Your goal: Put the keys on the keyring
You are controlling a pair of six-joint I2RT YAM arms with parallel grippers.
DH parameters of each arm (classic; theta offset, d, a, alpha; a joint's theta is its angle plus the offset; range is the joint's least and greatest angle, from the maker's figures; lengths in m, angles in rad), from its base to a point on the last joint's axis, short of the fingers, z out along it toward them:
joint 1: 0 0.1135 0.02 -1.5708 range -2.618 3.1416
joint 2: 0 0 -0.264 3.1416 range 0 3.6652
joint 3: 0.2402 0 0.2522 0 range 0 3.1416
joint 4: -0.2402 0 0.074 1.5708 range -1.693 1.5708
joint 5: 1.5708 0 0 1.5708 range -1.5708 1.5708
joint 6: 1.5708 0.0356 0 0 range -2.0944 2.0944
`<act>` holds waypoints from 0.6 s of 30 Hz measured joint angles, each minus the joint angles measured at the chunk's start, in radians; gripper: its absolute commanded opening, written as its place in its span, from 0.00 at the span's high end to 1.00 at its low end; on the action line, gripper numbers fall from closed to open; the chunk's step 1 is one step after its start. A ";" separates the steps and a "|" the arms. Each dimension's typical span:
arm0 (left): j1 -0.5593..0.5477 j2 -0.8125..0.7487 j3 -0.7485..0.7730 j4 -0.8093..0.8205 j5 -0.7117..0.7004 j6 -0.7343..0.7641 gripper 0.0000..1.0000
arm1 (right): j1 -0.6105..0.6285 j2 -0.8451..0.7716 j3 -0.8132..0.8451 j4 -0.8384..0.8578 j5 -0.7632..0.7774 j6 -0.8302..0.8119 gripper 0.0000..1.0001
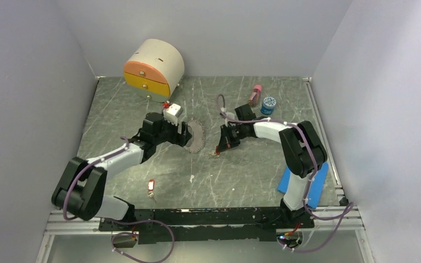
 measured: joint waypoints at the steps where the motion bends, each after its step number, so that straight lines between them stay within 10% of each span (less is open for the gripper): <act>1: 0.000 0.030 0.018 0.010 0.017 0.011 0.24 | -0.020 -0.009 0.000 0.000 0.000 -0.001 1.00; 8: 0.000 0.342 0.311 -0.040 0.125 0.074 0.46 | -0.072 -0.027 0.000 -0.006 0.000 -0.008 1.00; 18: -0.023 0.573 0.587 -0.231 0.148 0.190 0.48 | -0.095 -0.048 -0.028 -0.017 0.000 -0.009 1.00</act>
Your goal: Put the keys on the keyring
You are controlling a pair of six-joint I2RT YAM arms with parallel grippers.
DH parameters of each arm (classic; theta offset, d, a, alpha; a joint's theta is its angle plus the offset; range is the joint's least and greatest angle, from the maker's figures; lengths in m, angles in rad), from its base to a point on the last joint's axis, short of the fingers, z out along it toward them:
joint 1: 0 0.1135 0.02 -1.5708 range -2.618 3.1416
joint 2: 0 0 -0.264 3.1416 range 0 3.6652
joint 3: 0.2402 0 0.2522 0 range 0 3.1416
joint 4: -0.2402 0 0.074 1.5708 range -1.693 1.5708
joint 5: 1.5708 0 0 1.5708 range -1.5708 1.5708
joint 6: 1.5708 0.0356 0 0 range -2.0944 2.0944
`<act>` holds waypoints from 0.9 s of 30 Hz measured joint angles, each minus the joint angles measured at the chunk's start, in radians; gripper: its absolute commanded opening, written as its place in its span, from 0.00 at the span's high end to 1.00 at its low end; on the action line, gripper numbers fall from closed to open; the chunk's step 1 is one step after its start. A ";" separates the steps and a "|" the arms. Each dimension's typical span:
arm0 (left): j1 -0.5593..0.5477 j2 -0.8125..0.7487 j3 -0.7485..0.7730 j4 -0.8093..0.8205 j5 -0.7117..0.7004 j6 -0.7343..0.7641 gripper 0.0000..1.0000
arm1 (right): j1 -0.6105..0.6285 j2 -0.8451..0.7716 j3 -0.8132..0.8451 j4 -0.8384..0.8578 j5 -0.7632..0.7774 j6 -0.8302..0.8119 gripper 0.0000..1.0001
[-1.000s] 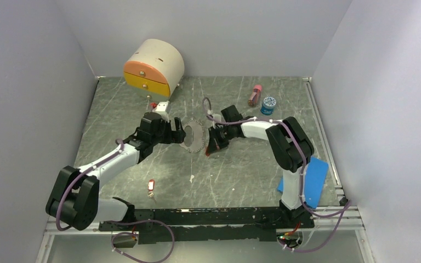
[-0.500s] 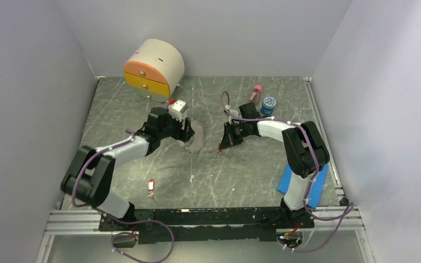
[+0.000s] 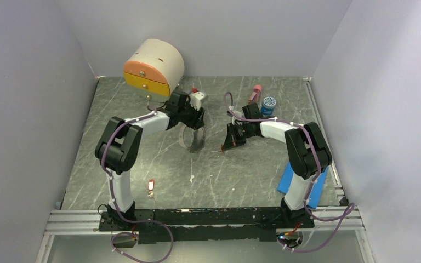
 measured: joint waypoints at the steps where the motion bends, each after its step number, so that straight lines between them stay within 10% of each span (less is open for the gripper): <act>1: -0.010 0.014 0.021 -0.027 -0.008 0.010 0.48 | -0.004 -0.001 0.000 -0.002 0.000 -0.002 1.00; 16: -0.098 0.170 0.223 -0.230 -0.182 0.102 0.60 | -0.011 -0.001 0.000 -0.008 0.000 -0.016 1.00; 27: -0.107 0.189 0.274 -0.271 -0.192 0.135 0.97 | -0.019 -0.001 0.000 -0.010 0.000 -0.019 1.00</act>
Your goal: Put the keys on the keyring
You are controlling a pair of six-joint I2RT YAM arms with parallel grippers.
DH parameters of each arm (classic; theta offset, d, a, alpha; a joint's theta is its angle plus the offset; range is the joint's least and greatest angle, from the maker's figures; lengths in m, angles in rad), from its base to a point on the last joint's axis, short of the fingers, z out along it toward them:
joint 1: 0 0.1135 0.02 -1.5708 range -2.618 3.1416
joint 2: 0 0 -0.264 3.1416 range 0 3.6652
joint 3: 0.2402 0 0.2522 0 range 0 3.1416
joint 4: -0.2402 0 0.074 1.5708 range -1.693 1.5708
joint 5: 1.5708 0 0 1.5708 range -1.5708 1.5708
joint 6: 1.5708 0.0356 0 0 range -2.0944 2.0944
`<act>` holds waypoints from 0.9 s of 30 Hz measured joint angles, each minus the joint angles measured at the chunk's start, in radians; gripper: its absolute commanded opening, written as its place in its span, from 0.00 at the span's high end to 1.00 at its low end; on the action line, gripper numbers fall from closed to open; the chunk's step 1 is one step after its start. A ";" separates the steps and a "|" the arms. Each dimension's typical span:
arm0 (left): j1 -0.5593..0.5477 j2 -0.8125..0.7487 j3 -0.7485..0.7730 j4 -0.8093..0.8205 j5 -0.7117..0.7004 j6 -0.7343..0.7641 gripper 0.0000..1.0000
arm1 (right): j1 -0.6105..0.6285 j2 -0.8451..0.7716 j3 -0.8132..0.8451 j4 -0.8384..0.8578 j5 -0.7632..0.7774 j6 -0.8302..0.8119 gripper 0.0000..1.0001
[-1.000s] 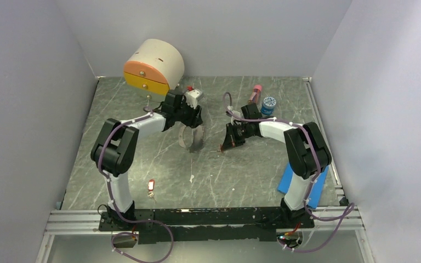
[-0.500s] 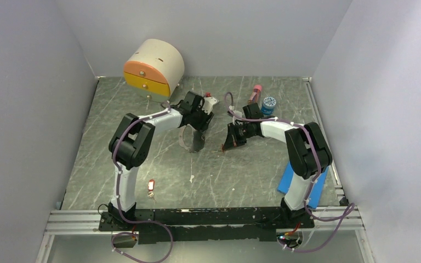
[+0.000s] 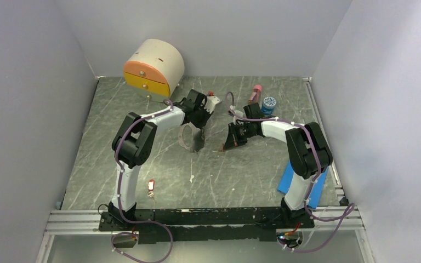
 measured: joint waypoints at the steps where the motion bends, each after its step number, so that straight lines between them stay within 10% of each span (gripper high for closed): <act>1: -0.002 0.000 0.002 -0.005 0.000 0.002 0.97 | -0.001 0.000 0.000 0.000 0.000 -0.002 1.00; 14: -0.006 -0.043 -0.063 0.026 0.023 -0.003 0.97 | -0.010 0.000 0.001 -0.010 0.000 -0.007 1.00; 27: 0.033 -0.535 -0.526 0.393 0.204 -0.115 0.98 | -0.012 -0.123 0.043 -0.040 -0.034 -0.014 1.00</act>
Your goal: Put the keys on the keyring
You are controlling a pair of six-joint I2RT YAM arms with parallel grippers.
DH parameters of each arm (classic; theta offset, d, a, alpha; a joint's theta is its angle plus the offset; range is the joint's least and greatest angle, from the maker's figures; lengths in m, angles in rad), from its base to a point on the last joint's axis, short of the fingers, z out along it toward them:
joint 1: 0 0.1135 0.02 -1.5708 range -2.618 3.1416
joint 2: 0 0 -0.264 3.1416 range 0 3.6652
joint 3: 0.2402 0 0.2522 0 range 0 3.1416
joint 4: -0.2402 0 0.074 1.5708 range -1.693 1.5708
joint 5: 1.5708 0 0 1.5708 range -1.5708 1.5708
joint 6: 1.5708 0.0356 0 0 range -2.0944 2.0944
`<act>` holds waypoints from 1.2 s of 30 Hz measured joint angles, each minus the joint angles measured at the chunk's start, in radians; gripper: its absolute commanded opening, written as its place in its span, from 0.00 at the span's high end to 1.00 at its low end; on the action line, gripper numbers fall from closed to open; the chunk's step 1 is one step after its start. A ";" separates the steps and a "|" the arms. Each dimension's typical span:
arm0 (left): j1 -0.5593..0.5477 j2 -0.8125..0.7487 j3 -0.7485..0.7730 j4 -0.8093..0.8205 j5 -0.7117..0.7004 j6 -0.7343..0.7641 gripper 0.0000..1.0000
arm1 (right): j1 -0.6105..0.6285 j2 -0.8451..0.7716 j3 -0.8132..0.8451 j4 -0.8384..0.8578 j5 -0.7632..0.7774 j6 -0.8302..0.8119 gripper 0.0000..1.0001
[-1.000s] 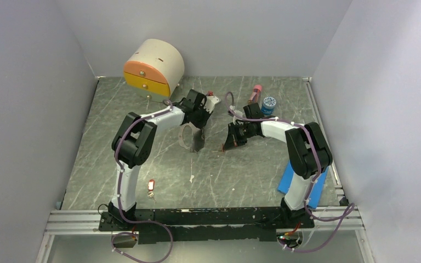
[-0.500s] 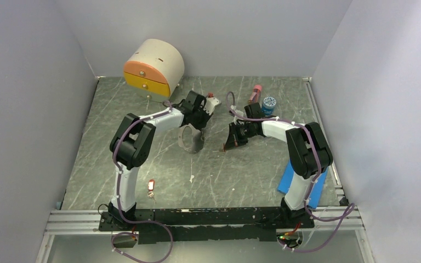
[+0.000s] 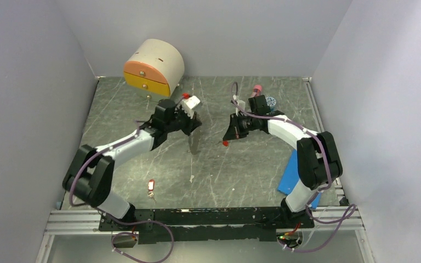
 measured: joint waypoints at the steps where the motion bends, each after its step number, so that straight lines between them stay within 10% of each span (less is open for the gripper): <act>1: 0.006 -0.042 -0.053 0.056 0.020 -0.016 0.97 | 0.000 -0.014 0.001 0.000 -0.010 0.000 1.00; 15: 0.021 -0.322 -0.401 0.390 0.155 -0.089 0.98 | 0.007 -0.169 0.001 0.101 -0.174 0.024 1.00; 36: 0.021 -0.609 -0.459 0.035 0.091 -0.074 0.98 | 0.109 -0.066 -0.002 0.210 -0.266 0.088 1.00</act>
